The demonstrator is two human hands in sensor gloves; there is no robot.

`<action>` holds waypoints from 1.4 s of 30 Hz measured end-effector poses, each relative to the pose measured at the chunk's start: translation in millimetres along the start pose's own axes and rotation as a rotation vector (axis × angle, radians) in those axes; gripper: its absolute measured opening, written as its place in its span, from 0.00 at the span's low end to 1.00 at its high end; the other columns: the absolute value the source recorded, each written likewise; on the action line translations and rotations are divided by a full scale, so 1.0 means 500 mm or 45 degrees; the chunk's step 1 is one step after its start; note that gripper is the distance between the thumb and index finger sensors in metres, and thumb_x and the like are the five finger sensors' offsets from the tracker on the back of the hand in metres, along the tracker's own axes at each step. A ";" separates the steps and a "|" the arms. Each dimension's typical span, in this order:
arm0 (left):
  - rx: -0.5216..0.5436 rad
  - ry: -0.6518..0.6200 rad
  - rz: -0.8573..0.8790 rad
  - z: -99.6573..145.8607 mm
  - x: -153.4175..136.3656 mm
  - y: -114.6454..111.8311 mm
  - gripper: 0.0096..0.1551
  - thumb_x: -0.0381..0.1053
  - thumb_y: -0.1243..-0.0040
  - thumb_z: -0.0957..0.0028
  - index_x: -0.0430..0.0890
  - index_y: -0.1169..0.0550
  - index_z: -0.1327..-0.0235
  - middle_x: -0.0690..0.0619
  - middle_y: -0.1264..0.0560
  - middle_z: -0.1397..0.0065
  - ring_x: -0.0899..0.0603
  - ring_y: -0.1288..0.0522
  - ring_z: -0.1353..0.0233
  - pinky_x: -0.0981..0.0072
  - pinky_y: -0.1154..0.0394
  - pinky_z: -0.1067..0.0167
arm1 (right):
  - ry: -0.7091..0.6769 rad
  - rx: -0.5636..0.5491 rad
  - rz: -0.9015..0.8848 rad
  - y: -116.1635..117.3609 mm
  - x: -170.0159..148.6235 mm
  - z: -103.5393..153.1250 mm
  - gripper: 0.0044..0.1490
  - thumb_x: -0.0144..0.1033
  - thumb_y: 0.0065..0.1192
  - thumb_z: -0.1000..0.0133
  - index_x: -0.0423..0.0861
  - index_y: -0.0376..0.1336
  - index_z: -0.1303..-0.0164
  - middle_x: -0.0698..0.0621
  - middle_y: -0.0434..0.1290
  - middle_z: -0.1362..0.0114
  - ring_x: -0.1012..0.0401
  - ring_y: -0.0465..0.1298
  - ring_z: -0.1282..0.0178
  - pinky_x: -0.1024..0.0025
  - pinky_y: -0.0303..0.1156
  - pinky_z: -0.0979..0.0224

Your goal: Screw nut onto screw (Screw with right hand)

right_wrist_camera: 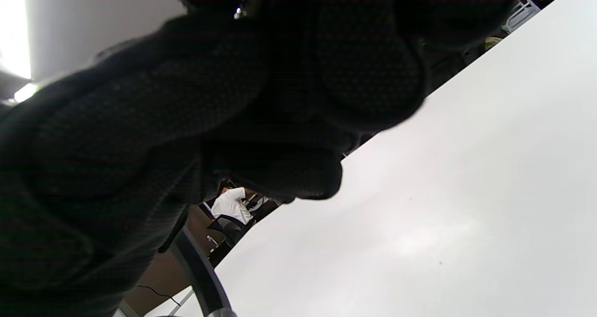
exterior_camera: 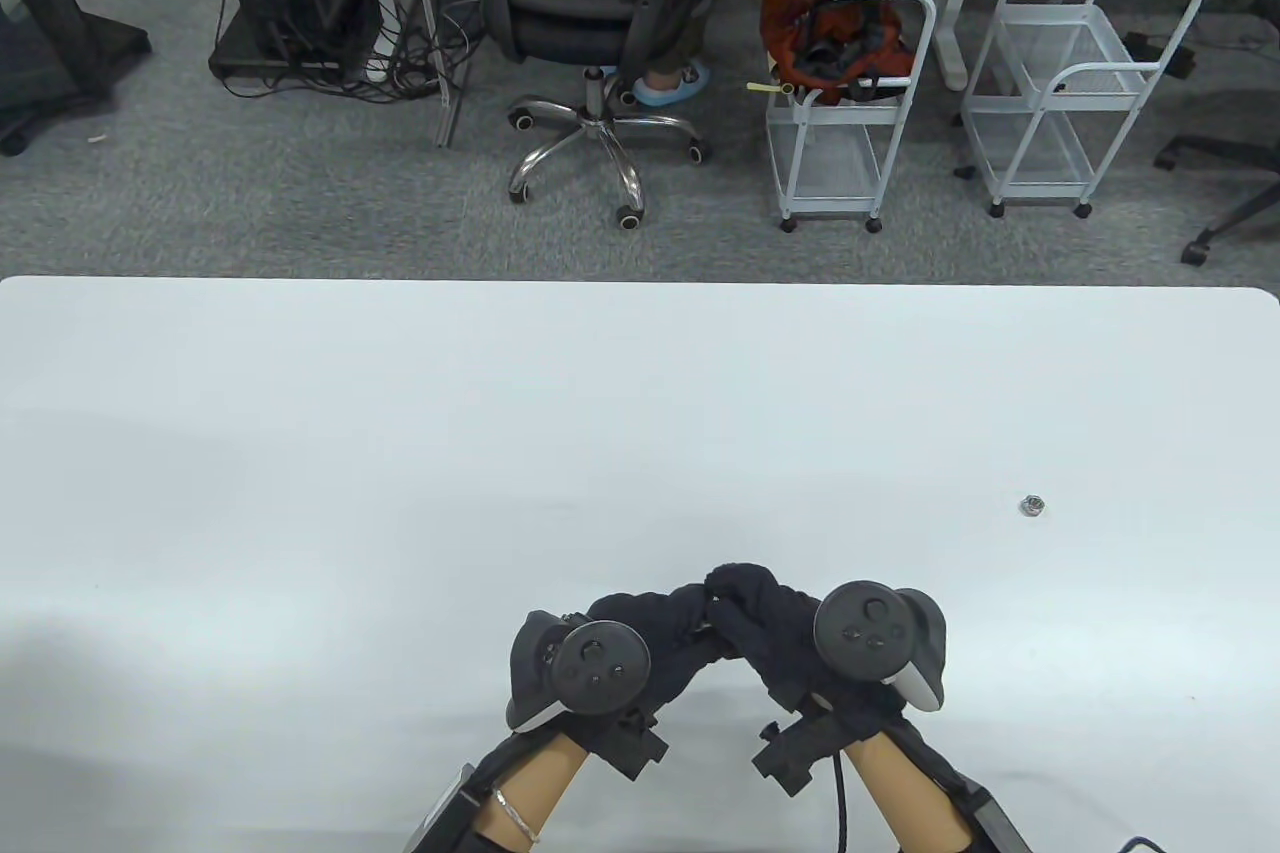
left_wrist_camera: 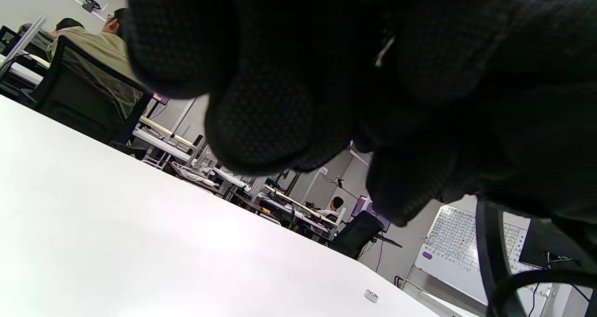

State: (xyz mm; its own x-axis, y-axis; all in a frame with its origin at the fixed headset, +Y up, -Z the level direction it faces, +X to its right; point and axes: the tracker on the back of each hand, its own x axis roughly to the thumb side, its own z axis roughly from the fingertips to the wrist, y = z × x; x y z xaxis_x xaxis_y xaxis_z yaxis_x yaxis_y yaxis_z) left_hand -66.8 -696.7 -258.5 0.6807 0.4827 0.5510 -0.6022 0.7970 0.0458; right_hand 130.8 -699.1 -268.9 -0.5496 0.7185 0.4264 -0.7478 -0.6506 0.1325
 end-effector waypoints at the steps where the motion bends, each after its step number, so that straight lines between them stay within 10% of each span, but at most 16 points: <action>1: 0.008 0.014 -0.008 0.000 -0.002 0.001 0.29 0.60 0.34 0.54 0.39 0.14 0.53 0.53 0.07 0.58 0.53 0.09 0.61 0.63 0.15 0.56 | -0.003 -0.004 0.019 -0.006 -0.003 -0.001 0.32 0.42 0.55 0.38 0.28 0.65 0.37 0.42 0.82 0.53 0.52 0.85 0.60 0.51 0.74 0.50; 13: 0.019 0.114 -0.046 -0.002 -0.027 0.004 0.29 0.59 0.32 0.55 0.38 0.14 0.53 0.54 0.07 0.59 0.53 0.08 0.61 0.64 0.15 0.56 | 0.515 -0.051 0.946 -0.171 -0.128 -0.013 0.42 0.40 0.68 0.44 0.36 0.59 0.22 0.34 0.70 0.27 0.38 0.72 0.29 0.33 0.57 0.26; 25: 0.000 0.125 -0.051 -0.002 -0.030 0.003 0.29 0.58 0.34 0.52 0.37 0.15 0.51 0.53 0.07 0.56 0.52 0.09 0.59 0.63 0.15 0.55 | 1.186 -0.003 1.010 -0.301 -0.324 -0.047 0.44 0.33 0.68 0.42 0.44 0.52 0.17 0.40 0.60 0.16 0.42 0.60 0.14 0.35 0.45 0.17; 42: -0.005 0.157 -0.082 -0.004 -0.041 0.007 0.29 0.58 0.34 0.52 0.37 0.15 0.50 0.52 0.07 0.55 0.51 0.09 0.58 0.62 0.15 0.54 | 1.541 0.125 1.016 -0.299 -0.481 -0.090 0.35 0.30 0.65 0.39 0.41 0.58 0.21 0.37 0.64 0.22 0.44 0.68 0.22 0.45 0.61 0.25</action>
State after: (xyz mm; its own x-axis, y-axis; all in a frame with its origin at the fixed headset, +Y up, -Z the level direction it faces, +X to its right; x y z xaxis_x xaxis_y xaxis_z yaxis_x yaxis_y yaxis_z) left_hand -82.2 -702.9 -271.4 0.7643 0.4709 0.4405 -0.5540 0.8291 0.0749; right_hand 358.0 -763.4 -431.5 -0.8077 -0.1043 -0.5803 -0.0982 -0.9467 0.3069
